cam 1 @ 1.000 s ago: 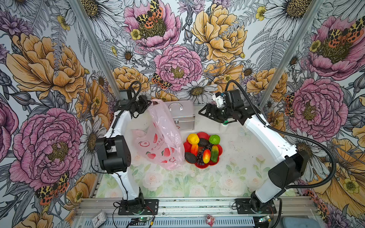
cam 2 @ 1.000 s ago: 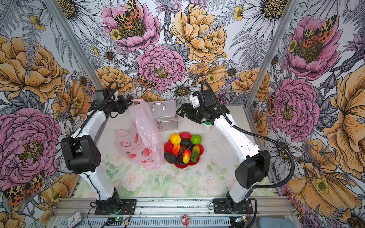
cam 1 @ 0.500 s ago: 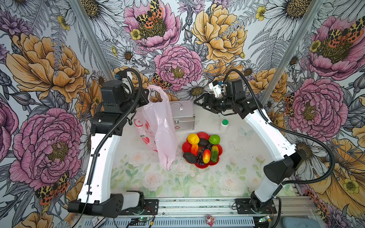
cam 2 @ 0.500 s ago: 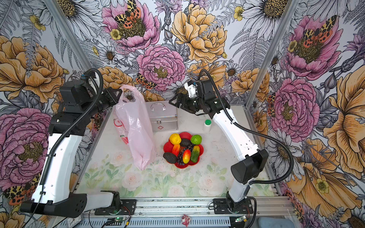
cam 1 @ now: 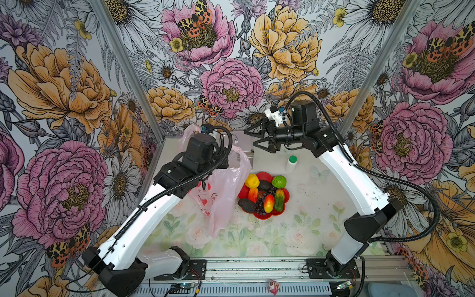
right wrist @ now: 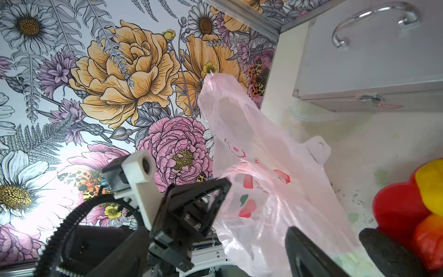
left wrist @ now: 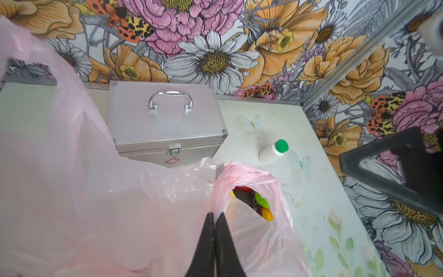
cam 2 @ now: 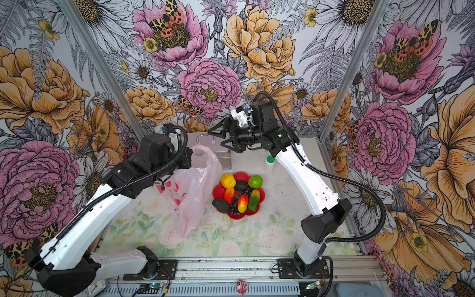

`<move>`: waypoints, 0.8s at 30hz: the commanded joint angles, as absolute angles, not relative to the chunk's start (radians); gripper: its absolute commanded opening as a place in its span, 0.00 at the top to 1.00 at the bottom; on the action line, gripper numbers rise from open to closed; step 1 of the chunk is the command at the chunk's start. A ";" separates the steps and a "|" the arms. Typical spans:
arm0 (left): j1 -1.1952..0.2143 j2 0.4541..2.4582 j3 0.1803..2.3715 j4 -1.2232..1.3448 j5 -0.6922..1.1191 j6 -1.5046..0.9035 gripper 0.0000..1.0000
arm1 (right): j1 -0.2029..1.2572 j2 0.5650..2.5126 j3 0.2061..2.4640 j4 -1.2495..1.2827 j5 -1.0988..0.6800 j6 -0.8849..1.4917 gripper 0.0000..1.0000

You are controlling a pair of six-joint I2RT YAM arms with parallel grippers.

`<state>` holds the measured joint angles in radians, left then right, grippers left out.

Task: Place the fruits into the plastic bag
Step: Shake the plastic bag at the middle-left of the table.

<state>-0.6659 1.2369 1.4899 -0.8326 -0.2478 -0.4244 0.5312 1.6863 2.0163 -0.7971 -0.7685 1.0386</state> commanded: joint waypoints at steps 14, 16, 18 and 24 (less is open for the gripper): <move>-0.791 1.204 1.460 -0.689 -0.340 -0.457 1.00 | 0.598 1.601 1.794 -0.689 -0.756 1.372 0.09; -0.798 1.191 1.445 -0.673 -0.326 -0.461 1.00 | 0.598 1.610 1.799 -0.663 -0.731 1.391 0.09; -0.806 1.177 1.430 -0.660 -0.312 -0.459 1.00 | 0.598 1.625 1.818 -0.642 -0.711 1.407 0.09; -0.822 1.159 1.401 -0.634 -0.283 -0.453 1.00 | 0.598 1.680 1.873 -0.603 -0.682 1.437 0.09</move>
<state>-0.8143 1.1732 1.4151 -0.6781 -0.3172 -0.4461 0.5964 1.6569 1.8305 -0.6712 -0.7128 1.4033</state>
